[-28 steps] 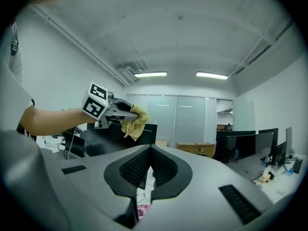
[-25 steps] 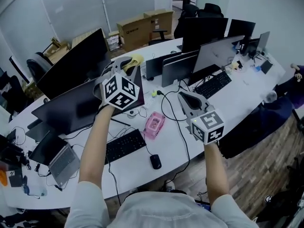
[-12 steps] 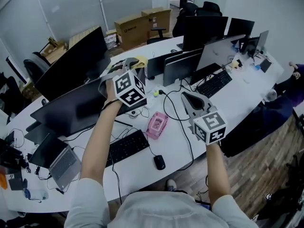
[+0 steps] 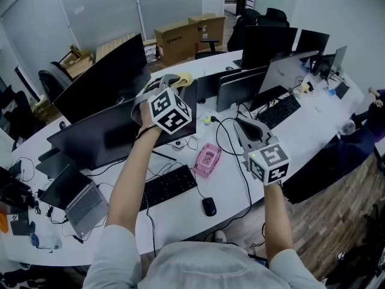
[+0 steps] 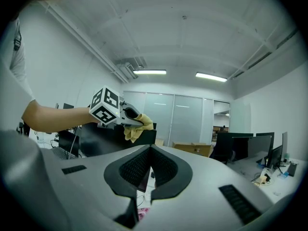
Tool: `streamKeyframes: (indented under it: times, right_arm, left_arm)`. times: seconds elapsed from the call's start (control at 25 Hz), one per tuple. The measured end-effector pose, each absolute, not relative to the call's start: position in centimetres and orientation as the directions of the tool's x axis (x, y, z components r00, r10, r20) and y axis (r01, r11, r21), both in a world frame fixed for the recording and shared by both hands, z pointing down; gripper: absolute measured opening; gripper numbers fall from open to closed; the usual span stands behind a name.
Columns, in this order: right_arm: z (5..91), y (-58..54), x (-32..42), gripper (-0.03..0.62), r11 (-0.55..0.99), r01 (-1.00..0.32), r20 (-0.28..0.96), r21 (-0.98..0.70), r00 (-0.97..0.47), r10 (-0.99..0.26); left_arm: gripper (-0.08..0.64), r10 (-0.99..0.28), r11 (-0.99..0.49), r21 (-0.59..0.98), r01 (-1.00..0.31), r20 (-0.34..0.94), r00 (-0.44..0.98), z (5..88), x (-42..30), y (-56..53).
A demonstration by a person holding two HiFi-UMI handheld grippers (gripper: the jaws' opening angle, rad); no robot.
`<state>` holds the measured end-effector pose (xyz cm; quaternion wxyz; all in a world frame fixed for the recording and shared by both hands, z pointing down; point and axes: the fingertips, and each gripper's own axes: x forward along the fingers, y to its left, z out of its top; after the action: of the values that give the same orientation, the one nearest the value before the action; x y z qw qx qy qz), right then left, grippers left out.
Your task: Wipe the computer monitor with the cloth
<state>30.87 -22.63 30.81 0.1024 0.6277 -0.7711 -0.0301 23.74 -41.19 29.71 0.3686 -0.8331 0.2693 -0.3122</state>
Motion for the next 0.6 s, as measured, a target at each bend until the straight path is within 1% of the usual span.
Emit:
streamKeyframes:
  times: [0.6]
  right_arm:
    - [30.0, -23.8, 24.9, 0.026, 0.255, -0.945, 0.116, 0.205, -0.235, -0.965]
  left_arm:
    - [0.078, -0.675, -0.637, -0.726, -0.261, 0.361, 0.644, 29.6, 16.6, -41.7]
